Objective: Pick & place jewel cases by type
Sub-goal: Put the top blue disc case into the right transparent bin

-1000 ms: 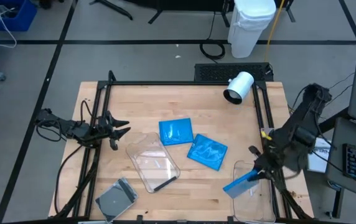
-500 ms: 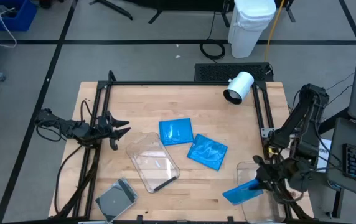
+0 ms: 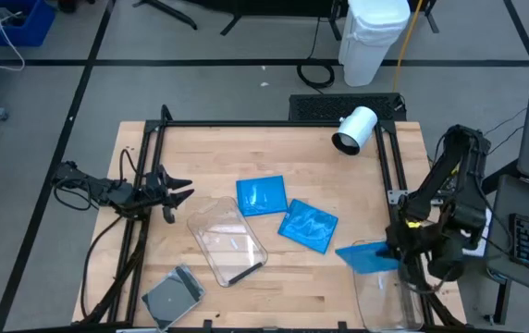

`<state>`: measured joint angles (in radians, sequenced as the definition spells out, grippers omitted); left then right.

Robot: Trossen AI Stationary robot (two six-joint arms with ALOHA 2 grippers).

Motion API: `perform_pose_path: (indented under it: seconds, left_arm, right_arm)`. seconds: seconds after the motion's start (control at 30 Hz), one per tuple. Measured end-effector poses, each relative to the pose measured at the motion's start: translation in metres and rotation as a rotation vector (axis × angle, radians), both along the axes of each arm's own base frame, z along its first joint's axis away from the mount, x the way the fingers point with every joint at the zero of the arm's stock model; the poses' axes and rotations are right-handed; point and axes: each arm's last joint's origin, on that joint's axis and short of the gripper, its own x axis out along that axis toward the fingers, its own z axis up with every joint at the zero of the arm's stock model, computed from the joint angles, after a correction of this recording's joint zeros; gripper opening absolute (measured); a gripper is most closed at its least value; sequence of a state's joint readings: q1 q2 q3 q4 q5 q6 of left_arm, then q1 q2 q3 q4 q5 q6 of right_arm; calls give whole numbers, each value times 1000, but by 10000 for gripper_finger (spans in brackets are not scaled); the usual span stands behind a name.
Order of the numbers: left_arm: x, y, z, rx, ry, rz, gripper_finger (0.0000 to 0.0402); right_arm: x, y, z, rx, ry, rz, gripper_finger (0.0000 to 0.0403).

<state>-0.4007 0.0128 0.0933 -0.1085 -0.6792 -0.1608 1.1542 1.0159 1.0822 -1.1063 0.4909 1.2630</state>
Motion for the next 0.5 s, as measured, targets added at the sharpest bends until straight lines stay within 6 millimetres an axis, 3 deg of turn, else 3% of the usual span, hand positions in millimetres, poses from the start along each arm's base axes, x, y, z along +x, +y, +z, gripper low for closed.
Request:
perform_pose_path:
  seconds: [0.2, 0.5]
  left_arm:
    - [0, 0, 0, 0, 0, 0, 147]
    - [0, 0, 0, 0, 0, 0, 147]
  right_arm:
    - [3, 8, -11, -13, 36, -22, 15]
    - [10, 20, -49, -83, 13, -34, 15]
